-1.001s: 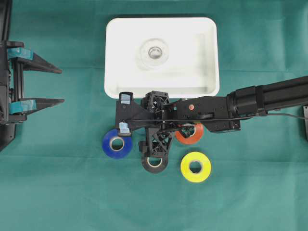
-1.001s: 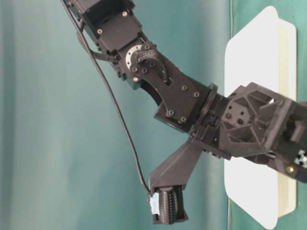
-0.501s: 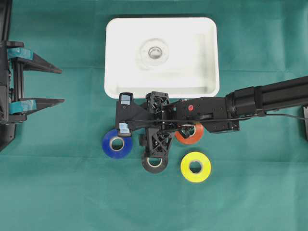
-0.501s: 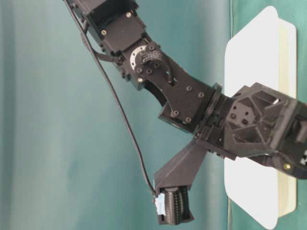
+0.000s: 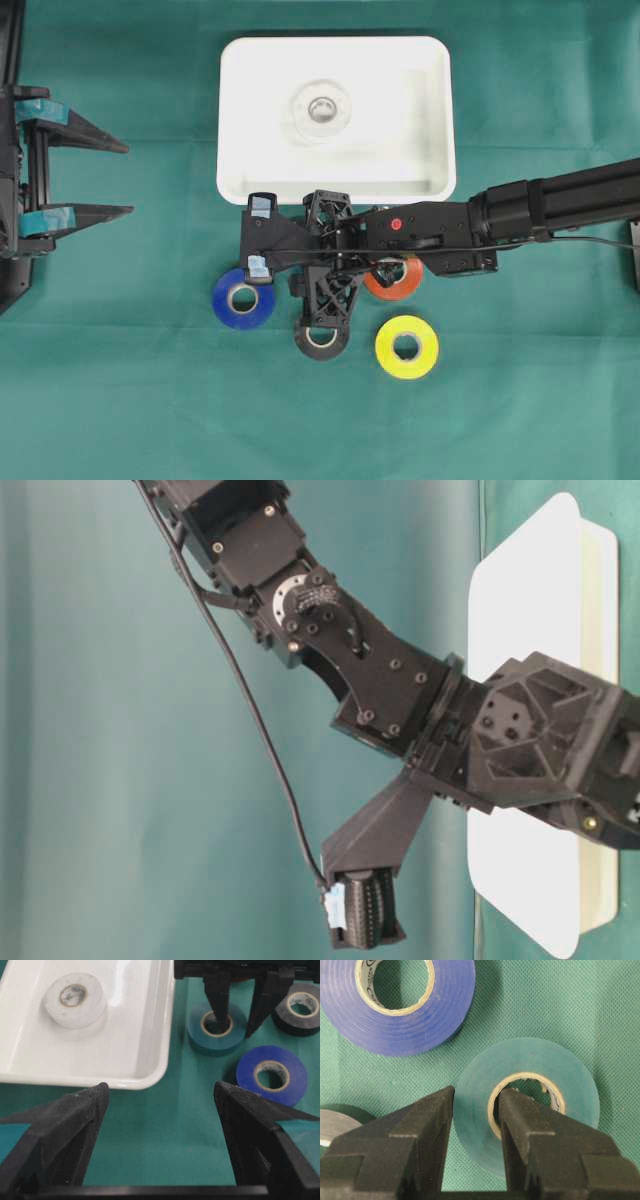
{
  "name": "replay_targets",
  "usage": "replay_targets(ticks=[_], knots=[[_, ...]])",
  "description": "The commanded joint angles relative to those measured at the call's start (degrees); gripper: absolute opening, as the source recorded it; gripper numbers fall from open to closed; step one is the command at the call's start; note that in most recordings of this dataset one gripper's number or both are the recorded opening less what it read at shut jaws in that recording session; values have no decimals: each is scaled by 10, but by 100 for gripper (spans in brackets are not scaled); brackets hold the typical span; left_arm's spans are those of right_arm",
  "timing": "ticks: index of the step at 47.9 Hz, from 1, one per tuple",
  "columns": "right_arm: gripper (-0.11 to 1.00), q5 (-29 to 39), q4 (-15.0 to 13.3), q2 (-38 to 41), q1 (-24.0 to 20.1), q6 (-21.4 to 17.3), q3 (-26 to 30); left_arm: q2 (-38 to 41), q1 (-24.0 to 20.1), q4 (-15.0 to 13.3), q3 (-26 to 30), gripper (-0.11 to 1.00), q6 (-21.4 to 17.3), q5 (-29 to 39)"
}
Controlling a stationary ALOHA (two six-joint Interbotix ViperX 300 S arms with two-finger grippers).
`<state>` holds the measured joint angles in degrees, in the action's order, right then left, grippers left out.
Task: Pick up the tape from a random location and place it into the white case.
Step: 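Lower the open right gripper toward the teal tape roll's center, then close the right gripper on the teal tape roll's inner rim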
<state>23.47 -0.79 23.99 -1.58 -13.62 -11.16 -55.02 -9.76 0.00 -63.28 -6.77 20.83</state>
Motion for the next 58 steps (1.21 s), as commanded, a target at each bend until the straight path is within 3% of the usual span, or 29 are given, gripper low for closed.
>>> replay_targets(ticks=[1, 27, 37, 58], knots=[[31, -3, -1, -11, -1, -2, 6, 4, -1, 0, 6, 82, 1, -4], [30, 106, -3, -108, -2, -1, 44, 4, -1, 0, 6, 82, 11, -5], [30, 159, -18, -152, -3, -1, 64, 4, -1, 0, 6, 82, 18, -3], [30, 239, -22, -185, -6, -1, 97, 4, -1, 0, 6, 82, 18, -2]])
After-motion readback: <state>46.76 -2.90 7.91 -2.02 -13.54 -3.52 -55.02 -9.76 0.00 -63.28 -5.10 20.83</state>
